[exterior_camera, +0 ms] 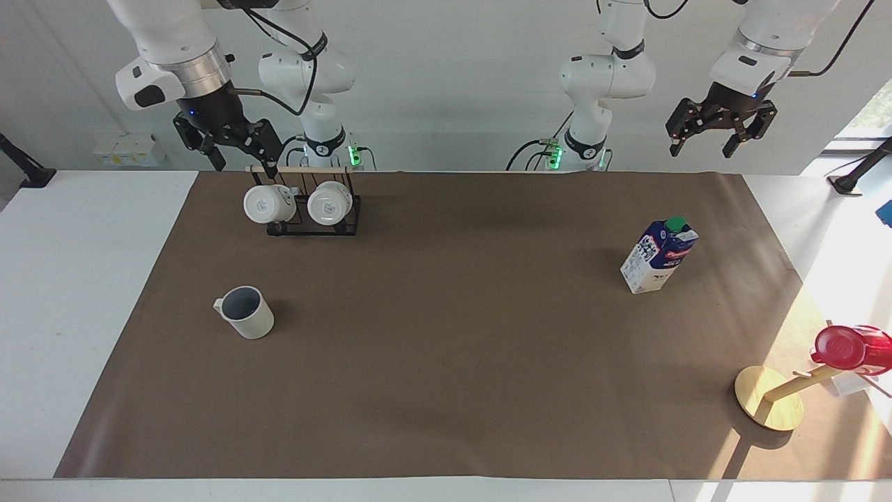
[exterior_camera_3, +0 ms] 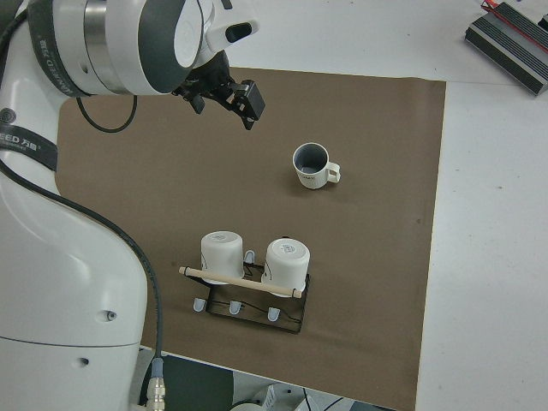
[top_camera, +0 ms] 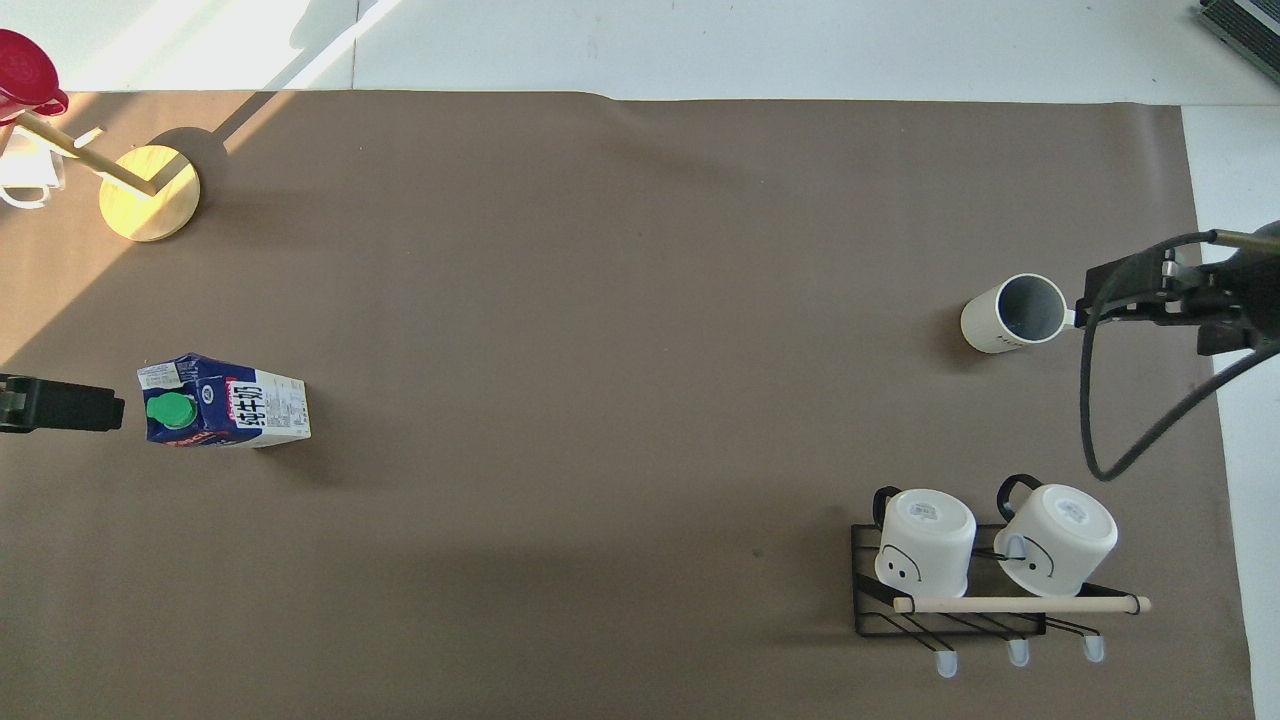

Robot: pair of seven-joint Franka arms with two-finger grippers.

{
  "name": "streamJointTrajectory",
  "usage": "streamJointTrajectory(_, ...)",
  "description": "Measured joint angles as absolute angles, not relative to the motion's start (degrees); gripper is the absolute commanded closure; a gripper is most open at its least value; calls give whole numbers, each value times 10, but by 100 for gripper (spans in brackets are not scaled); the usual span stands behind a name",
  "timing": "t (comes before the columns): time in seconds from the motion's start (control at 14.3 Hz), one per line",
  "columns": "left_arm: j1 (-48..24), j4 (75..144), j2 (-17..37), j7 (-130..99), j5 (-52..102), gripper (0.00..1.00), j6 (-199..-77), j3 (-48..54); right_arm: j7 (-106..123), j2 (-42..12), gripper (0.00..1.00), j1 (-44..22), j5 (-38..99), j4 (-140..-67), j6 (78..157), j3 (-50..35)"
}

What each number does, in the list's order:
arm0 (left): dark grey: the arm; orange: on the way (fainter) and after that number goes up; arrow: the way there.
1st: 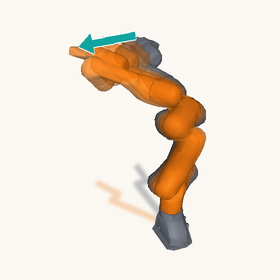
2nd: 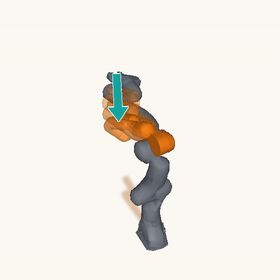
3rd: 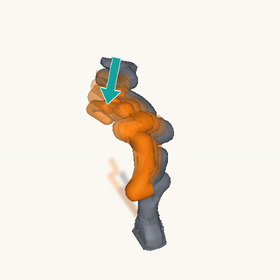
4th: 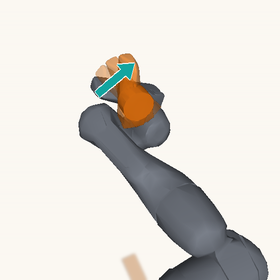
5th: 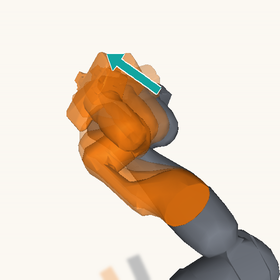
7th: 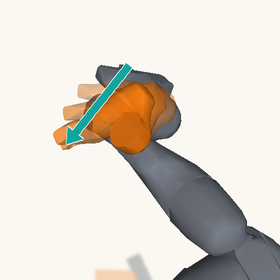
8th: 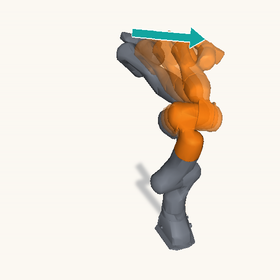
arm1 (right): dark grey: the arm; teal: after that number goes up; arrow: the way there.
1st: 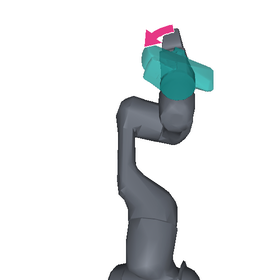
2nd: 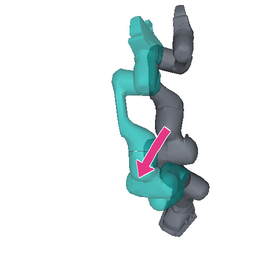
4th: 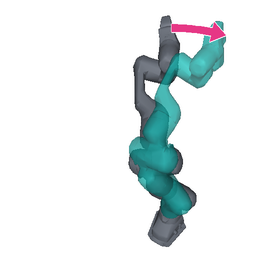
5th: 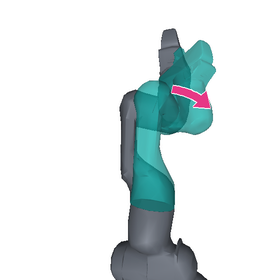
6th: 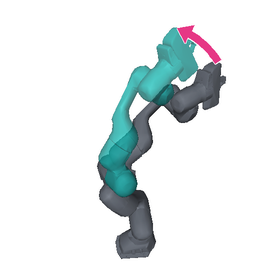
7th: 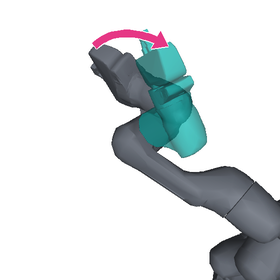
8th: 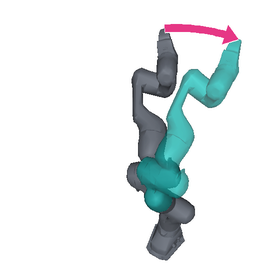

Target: Place cup and milk on table

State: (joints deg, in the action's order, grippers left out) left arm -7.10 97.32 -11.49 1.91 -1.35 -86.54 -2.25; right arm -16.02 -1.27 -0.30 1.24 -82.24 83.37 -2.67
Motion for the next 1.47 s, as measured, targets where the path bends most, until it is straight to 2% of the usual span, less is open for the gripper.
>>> streamJointTrajectory(1.47, -71, 973, -115, 19, -14, 0, -865, -24, -160, -9, 0, -3, 8, -822, 857, -27)
